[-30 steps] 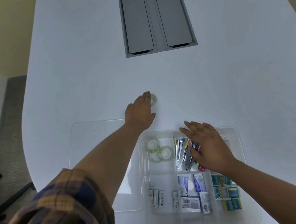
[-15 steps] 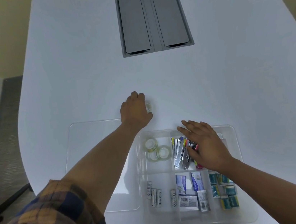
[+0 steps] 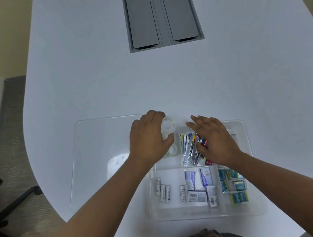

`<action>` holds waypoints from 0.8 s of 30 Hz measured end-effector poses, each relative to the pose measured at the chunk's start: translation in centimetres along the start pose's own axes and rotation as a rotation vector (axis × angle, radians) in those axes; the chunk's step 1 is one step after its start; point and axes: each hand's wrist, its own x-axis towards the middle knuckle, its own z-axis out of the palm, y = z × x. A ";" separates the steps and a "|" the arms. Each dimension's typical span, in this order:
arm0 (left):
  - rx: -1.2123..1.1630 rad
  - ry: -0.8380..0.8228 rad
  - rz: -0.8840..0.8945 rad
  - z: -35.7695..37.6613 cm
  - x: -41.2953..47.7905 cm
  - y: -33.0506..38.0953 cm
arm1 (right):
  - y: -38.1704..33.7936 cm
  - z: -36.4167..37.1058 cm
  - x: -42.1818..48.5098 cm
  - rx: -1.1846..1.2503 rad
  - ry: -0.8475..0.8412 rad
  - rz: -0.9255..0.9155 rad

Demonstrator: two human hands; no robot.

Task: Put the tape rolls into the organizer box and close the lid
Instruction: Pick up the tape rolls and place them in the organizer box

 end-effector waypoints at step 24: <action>-0.201 0.100 -0.122 3.2 -4.2 -1.3 | -0.3 -0.3 0.0 0.021 -0.005 0.012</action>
